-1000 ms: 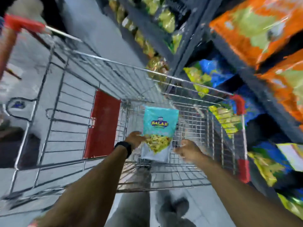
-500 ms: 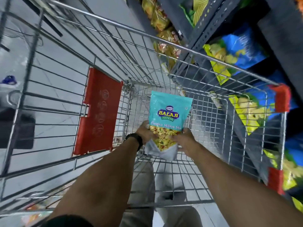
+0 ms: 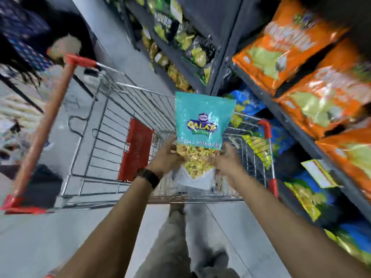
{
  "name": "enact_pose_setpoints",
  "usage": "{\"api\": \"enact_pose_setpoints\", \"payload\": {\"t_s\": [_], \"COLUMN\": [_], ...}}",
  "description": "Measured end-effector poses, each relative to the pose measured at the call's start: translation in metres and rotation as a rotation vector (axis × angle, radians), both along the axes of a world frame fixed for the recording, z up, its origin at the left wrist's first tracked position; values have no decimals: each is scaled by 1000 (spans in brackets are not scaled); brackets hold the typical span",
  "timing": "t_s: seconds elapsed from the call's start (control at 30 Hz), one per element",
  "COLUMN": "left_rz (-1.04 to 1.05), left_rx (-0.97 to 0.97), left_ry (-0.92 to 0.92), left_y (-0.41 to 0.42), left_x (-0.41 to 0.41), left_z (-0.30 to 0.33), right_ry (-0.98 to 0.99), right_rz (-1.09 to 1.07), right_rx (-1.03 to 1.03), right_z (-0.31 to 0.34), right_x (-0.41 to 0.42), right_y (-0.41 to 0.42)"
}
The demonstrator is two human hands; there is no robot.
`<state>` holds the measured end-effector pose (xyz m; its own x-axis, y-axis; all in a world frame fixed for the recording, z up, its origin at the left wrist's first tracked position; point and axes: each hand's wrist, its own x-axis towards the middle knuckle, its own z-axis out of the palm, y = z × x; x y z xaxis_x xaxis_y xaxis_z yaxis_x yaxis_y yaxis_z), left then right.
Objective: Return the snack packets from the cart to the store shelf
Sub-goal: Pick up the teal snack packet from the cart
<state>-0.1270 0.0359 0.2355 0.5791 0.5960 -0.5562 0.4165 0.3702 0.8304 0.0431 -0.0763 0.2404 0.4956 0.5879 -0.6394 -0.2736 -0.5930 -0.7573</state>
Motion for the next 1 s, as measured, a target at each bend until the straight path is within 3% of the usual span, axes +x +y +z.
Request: {"api": "enact_pose_setpoints", "payload": {"t_s": [0.33,0.47,0.6,0.8,1.0], "left_rz": [-78,-212,-250,-382,-485], "left_rx": [455,661,715,709,626], "left_ry": [-478,-627,-758,-838,-827], "left_y": [-22,-15,-10,-13,-66], "left_x": [61,117,189,316,395], "left_z": [241,320,388,422,404], "right_ry": [-427,-642,-828,-1018,-1047], "right_rz": [-131,-188,-285,-529,-739], "right_rx": [560,673,714,650,488], "right_z": [228,316,386,427,403], "right_x": [50,89,138,209,254], "right_y": [-53,-68,-77,-101,-138]}}
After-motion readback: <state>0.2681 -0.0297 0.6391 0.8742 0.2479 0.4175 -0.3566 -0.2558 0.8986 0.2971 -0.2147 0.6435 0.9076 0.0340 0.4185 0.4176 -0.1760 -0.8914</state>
